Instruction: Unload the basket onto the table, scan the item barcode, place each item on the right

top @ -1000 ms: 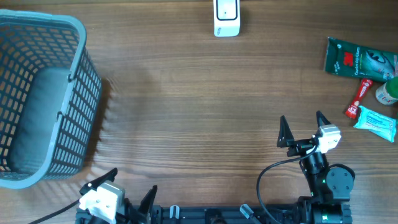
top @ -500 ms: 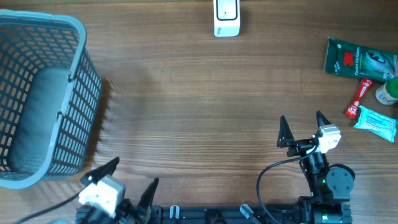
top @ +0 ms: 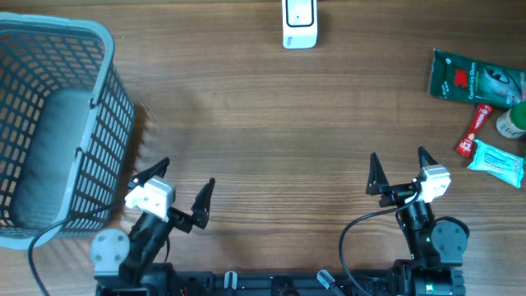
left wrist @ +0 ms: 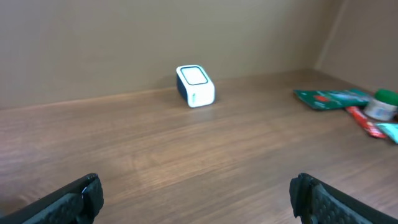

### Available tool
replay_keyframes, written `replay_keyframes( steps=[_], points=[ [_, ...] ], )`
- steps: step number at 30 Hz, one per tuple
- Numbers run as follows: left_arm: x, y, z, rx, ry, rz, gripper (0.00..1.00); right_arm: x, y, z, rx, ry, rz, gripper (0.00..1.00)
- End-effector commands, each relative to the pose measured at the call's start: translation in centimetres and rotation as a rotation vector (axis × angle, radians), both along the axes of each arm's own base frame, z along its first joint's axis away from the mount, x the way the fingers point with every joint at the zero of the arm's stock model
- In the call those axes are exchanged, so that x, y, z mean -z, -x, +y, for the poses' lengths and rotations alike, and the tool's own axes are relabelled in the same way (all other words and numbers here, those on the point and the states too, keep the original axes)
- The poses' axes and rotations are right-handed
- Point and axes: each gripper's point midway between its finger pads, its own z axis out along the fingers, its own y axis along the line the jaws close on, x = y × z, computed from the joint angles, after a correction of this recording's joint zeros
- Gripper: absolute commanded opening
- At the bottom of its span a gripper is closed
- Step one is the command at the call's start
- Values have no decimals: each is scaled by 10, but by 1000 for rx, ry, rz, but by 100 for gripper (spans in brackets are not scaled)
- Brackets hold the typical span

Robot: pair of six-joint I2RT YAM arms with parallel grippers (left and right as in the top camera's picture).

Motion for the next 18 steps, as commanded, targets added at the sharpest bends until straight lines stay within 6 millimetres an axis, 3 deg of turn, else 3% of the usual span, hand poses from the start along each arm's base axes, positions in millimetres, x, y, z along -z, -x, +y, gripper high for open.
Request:
replay_keyframes(
  steps=[1,8,15,18],
  points=[
    [10,-12,20,-145,7,-30,100,-2,0,-2,11,2,-12,100],
    [26,-25,32,-220,1,-51,100,-2,0,-2,11,2,-12,100],
    [64,-31,40,-256,-9,19,100,-2,0,-2,11,2,-12,100],
    [64,-32,41,-258,-18,15,100,-2,0,-2,11,2,-12,100]
  ],
)
